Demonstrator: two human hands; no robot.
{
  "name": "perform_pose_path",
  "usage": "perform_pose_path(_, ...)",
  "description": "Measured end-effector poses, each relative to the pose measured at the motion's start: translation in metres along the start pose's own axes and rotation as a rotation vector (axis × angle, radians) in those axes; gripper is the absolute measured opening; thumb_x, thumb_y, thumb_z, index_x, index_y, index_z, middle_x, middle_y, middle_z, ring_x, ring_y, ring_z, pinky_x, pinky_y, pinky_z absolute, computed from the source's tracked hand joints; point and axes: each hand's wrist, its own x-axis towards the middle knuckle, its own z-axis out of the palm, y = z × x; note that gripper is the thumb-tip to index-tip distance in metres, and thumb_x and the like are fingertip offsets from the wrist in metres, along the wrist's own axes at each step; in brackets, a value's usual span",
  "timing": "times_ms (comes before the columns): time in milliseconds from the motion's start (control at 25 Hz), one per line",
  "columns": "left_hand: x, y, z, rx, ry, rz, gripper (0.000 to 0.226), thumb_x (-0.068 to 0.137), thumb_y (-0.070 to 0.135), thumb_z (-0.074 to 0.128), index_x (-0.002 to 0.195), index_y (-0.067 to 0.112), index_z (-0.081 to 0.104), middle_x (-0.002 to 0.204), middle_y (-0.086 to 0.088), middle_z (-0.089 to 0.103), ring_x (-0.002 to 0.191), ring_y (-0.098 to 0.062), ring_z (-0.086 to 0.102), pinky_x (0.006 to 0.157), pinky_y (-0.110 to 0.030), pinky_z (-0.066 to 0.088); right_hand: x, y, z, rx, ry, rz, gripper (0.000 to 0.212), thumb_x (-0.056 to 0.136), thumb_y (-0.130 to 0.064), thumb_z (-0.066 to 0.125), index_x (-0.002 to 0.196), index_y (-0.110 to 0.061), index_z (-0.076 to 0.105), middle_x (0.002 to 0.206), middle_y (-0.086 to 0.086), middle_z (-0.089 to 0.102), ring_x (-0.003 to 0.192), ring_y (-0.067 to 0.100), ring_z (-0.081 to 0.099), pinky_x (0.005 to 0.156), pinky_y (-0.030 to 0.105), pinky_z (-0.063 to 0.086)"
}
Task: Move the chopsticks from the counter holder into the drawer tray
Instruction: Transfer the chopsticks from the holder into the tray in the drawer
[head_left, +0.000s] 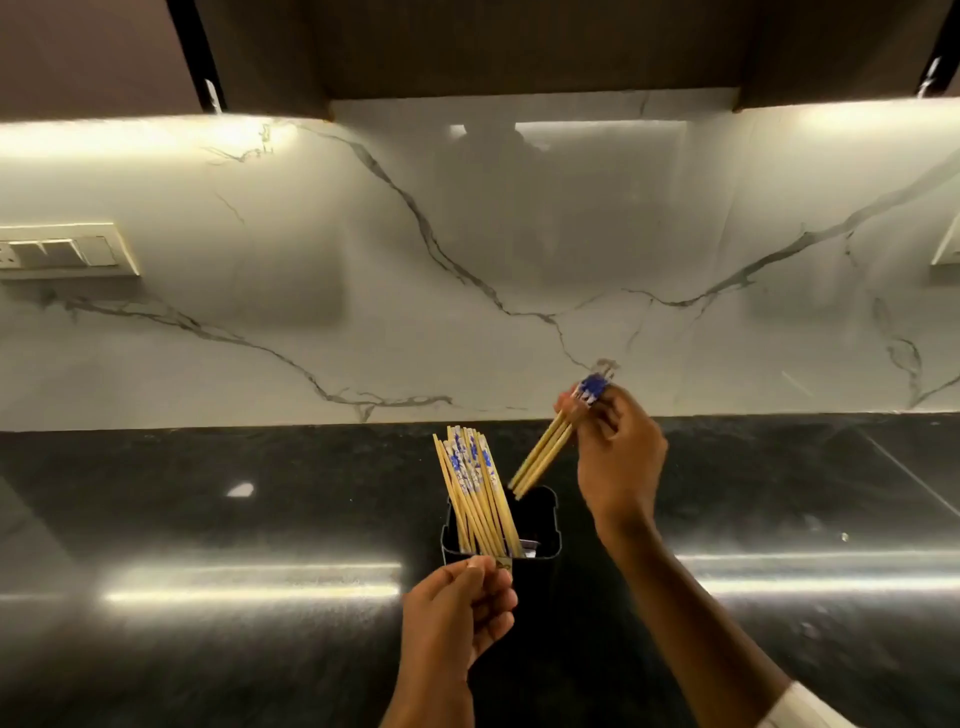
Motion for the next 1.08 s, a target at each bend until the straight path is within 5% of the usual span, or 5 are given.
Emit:
perform_pose_path(240, -0.076, -0.063, 0.023, -0.35, -0.039, 0.077, 0.049, 0.092, 0.043, 0.053, 0.122, 0.005, 0.06, 0.115, -0.018, 0.074, 0.108, -0.031, 0.071, 0.094, -0.044, 0.053, -0.115, -0.017, -0.088, 0.63, 0.183, 0.507, 0.018, 0.097, -0.003, 0.061, 0.114, 0.002, 0.064, 0.101, 0.019, 0.078, 0.094, 0.031, 0.078, 0.077, 0.037, 0.065)
perform_pose_path(560, -0.103, -0.206, -0.057, -0.252, 0.418, -0.237, 0.028, 0.099, 0.021, 0.056, 0.118, 0.002, 0.065, 0.103, -0.019, 0.077, 0.093, -0.031, 0.075, 0.084, -0.046, 0.06, -0.294, 0.104, -0.146, 0.378, 0.408, 1.345, 0.023, 0.096, 0.0, 0.063, 0.116, 0.011, 0.063, 0.096, 0.025, 0.074, 0.081, 0.034, 0.075, 0.074, 0.042, 0.063)
perform_pose_path(760, -0.047, -0.242, -0.079, -0.288, 0.503, -0.463, 0.029, 0.1, 0.015, 0.054, 0.126, 0.002, 0.059, 0.093, -0.014, 0.07, 0.084, -0.028, 0.068, 0.08, -0.044, 0.056, -0.289, 0.171, -0.142, 0.249, 0.219, 1.582, 0.024, 0.099, 0.003, 0.056, 0.12, 0.012, 0.06, 0.093, 0.025, 0.07, 0.073, 0.033, 0.07, 0.06, 0.04, 0.06)
perform_pose_path(960, 0.003, -0.252, -0.084, -0.31, 0.47, -0.6, 0.035, 0.103, 0.013, 0.043, 0.137, 0.011, 0.055, 0.113, -0.013, 0.065, 0.097, -0.026, 0.064, 0.086, -0.043, 0.051, -0.268, 0.213, -0.132, 0.175, 0.192, 1.641, 0.03, 0.1, -0.002, 0.056, 0.13, 0.002, 0.056, 0.116, 0.028, 0.07, 0.101, 0.039, 0.072, 0.041, 0.038, 0.059)
perform_pose_path(1080, 0.017, -0.255, -0.087, -0.317, 0.454, -0.659, 0.037, 0.104, 0.021, 0.044, 0.138, 0.01, 0.051, 0.121, -0.016, 0.062, 0.101, -0.029, 0.063, 0.092, -0.043, 0.051, -0.264, 0.223, -0.131, 0.165, 0.158, 1.658, 0.029, 0.1, -0.007, 0.058, 0.128, 0.001, 0.057, 0.118, 0.027, 0.068, 0.103, 0.041, 0.07, 0.059, 0.046, 0.063)
